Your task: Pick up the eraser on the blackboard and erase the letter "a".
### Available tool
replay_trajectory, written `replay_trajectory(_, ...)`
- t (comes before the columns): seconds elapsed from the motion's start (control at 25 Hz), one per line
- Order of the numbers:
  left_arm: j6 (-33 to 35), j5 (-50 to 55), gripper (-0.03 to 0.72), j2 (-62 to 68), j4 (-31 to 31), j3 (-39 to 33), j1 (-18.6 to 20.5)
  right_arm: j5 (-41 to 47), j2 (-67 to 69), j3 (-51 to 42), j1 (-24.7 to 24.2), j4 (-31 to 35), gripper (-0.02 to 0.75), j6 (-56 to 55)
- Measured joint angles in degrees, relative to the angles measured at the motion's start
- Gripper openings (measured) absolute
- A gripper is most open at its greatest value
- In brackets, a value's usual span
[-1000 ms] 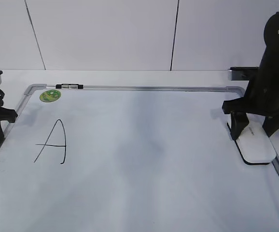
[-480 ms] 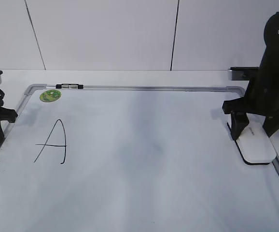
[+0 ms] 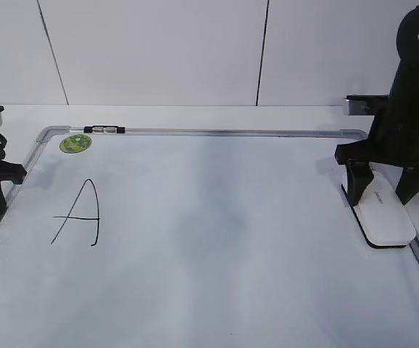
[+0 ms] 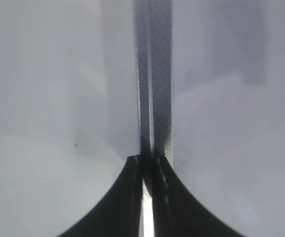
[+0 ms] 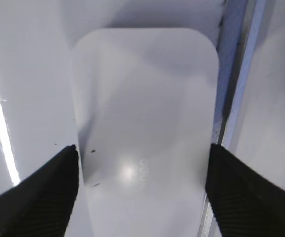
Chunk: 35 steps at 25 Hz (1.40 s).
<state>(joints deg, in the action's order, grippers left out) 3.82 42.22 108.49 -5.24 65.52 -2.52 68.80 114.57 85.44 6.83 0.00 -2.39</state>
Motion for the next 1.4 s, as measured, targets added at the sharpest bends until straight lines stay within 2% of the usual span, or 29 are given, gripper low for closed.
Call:
replay_trajectory(0.24,0.00,0.00,0.014,0.00,0.00,0.00,0.00,0.44,0.00,1.47,0.00,-0.50,0.604,0.00)
replay_trajectory(0.44,0.00,0.10,0.014,0.00,0.00,0.00,0.00,0.68,0.00,6.99,0.00,-0.60,0.598,0.00)
replay_trajectory(0.76,0.00,0.10,0.014,0.00,0.00,0.00,0.00,1.01,-2.07,9.22,0.00,3.96,0.594,0.00)
replay_trajectory(1.0,0.00,0.10,0.014,0.00,0.52,0.00,0.00,1.24,-8.60,9.22,0.00,7.96,0.594,0.00)
replay_trajectory(1.4,0.00,0.10,0.033,0.00,0.83,0.00,0.00,2.32,-23.51,7.06,0.00,10.85,0.594,0.00)
